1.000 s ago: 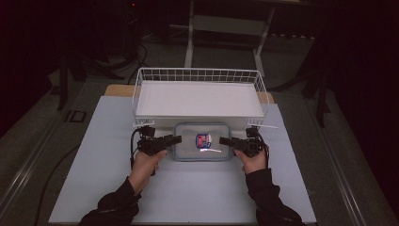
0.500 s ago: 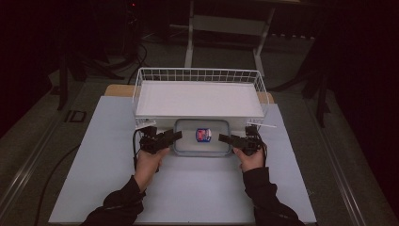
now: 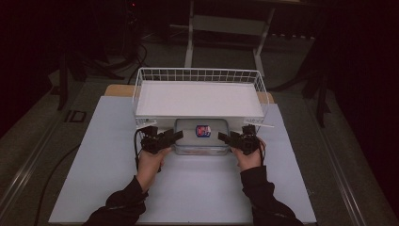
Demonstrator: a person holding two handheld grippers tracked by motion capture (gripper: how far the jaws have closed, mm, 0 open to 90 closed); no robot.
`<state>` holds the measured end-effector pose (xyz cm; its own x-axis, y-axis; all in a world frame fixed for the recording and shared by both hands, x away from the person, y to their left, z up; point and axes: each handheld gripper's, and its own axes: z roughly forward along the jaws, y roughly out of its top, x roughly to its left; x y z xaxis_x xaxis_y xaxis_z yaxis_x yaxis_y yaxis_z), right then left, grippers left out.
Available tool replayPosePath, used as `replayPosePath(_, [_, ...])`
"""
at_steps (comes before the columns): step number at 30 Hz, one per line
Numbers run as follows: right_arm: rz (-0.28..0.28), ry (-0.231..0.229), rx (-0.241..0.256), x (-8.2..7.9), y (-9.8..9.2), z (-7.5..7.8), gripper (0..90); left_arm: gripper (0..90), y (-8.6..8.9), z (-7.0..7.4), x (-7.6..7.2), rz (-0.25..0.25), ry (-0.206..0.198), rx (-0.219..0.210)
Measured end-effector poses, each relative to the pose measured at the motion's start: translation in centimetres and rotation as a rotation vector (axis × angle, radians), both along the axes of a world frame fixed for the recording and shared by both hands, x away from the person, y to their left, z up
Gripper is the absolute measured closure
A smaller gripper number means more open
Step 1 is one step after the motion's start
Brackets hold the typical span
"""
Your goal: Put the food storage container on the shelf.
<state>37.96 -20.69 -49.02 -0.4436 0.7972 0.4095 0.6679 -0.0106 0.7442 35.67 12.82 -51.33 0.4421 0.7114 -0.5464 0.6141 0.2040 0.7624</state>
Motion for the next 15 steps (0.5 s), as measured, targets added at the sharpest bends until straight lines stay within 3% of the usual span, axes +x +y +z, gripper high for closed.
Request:
replayPosePath(1, [-0.001, 0.019, 0.004, -0.3, 0.0, 0.2, 33.2, 42.4, 0.1, 0.2, -0.1, -0.009, -0.003, 0.005])
replayPosePath(3, [0.005, -0.014, -0.013, -1.0, -0.3, 0.5, 33.6, 42.4, 0.4, 0.8, -0.6, -0.015, 0.007, -0.011])
replayPosePath(6, [0.007, -0.03, -0.019, -1.6, -0.6, 0.8, 34.1, 42.3, 0.6, 1.3, -1.1, -0.024, 0.0, 0.005])
replayPosePath(10, [0.032, -0.06, 0.009, -3.5, -1.1, 1.6, 37.5, 38.4, 1.2, 2.0, -2.4, -0.069, 0.01, -0.008])
replayPosePath(15, [0.062, -0.087, 0.025, -5.7, -0.6, 2.2, 41.2, 34.4, 2.1, 2.4, -4.0, -0.1, -0.006, -0.004])
